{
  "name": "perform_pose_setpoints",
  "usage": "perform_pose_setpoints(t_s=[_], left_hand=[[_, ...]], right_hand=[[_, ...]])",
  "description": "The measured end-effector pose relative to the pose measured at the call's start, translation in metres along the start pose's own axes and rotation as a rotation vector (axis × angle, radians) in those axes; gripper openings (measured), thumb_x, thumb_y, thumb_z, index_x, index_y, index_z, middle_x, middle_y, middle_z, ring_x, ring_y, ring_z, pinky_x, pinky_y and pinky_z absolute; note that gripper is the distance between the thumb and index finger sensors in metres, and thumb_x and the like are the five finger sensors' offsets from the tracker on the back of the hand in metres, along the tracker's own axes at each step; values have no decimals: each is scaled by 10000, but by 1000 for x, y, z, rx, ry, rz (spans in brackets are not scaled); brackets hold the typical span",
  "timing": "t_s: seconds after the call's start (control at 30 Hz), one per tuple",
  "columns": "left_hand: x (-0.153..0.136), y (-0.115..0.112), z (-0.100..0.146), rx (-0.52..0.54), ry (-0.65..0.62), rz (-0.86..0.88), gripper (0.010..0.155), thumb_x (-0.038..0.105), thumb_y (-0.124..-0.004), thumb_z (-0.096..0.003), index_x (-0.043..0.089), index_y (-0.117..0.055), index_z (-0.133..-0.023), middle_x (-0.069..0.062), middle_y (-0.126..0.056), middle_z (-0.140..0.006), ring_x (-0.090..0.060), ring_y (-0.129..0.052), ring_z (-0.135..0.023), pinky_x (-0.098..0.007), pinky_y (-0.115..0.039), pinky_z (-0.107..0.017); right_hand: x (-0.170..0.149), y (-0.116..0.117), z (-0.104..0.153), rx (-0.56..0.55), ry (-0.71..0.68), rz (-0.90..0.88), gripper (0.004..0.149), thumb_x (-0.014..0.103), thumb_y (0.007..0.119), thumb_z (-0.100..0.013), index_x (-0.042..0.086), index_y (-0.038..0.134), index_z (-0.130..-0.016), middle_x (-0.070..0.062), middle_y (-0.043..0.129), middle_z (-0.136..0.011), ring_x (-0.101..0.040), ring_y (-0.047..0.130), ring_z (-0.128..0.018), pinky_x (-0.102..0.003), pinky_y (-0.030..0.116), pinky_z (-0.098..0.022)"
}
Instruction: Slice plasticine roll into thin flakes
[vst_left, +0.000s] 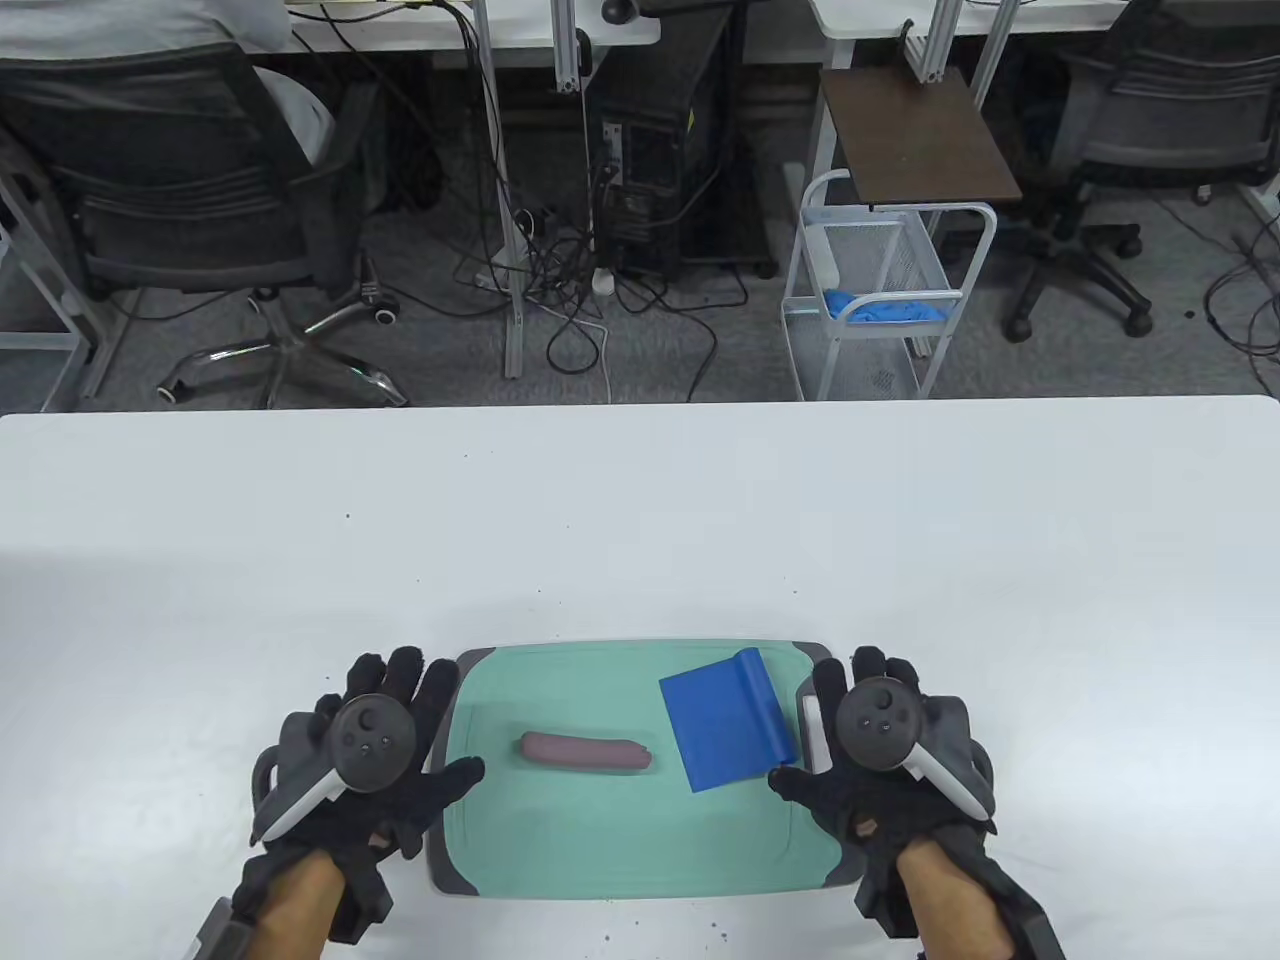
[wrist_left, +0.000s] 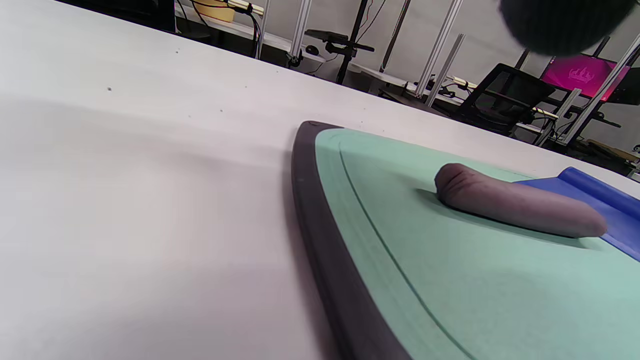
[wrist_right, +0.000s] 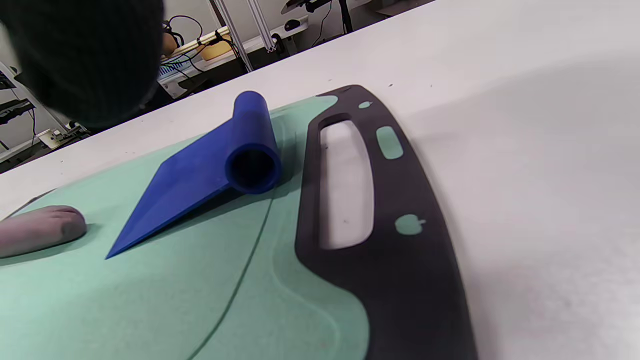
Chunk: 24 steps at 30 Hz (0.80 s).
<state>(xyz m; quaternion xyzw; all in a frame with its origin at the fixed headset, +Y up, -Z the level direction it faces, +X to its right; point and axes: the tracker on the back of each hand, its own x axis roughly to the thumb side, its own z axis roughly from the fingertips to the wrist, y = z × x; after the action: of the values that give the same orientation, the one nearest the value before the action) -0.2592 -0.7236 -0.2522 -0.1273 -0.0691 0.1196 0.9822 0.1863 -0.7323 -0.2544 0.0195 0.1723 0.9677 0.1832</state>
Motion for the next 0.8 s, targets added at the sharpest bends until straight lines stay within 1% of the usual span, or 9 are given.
perform_pose_setpoints(t_s=[0.3, 0.53, 0.8], left_hand=[[1, 1, 0, 15, -9, 2, 899, 781, -644, -333, 474, -245, -1077, 67, -182, -1238, -344, -203, -1167, -673, -327, -793], [2, 1, 0, 26, -25, 10, 892, 776, -645, -336, 474, -251, -1077, 67, -194, -1240, -339, -211, -1170, -669, -332, -795], [9, 0, 2, 30, -56, 16, 880, 769, -646, -342, 466, -270, -1078, 68, -234, -1239, -312, -252, -1175, -622, -342, -809]], right_hand=[[0, 0, 1, -3, 4, -2, 1066, 594, 834, -351, 237, 150, -1088, -138, -78, -1104, -437, -106, -979, -671, 94, -726], [-1, 0, 2, -12, 9, -19, 1063, 596, 828, -352, 234, 148, -1085, -148, -46, -1114, -450, -72, -988, -673, 133, -728], [4, 3, 1, -24, -1, -39, 1033, 593, 805, -365, 213, 169, -1084, -181, 68, -1138, -480, 47, -1014, -675, 217, -736]])
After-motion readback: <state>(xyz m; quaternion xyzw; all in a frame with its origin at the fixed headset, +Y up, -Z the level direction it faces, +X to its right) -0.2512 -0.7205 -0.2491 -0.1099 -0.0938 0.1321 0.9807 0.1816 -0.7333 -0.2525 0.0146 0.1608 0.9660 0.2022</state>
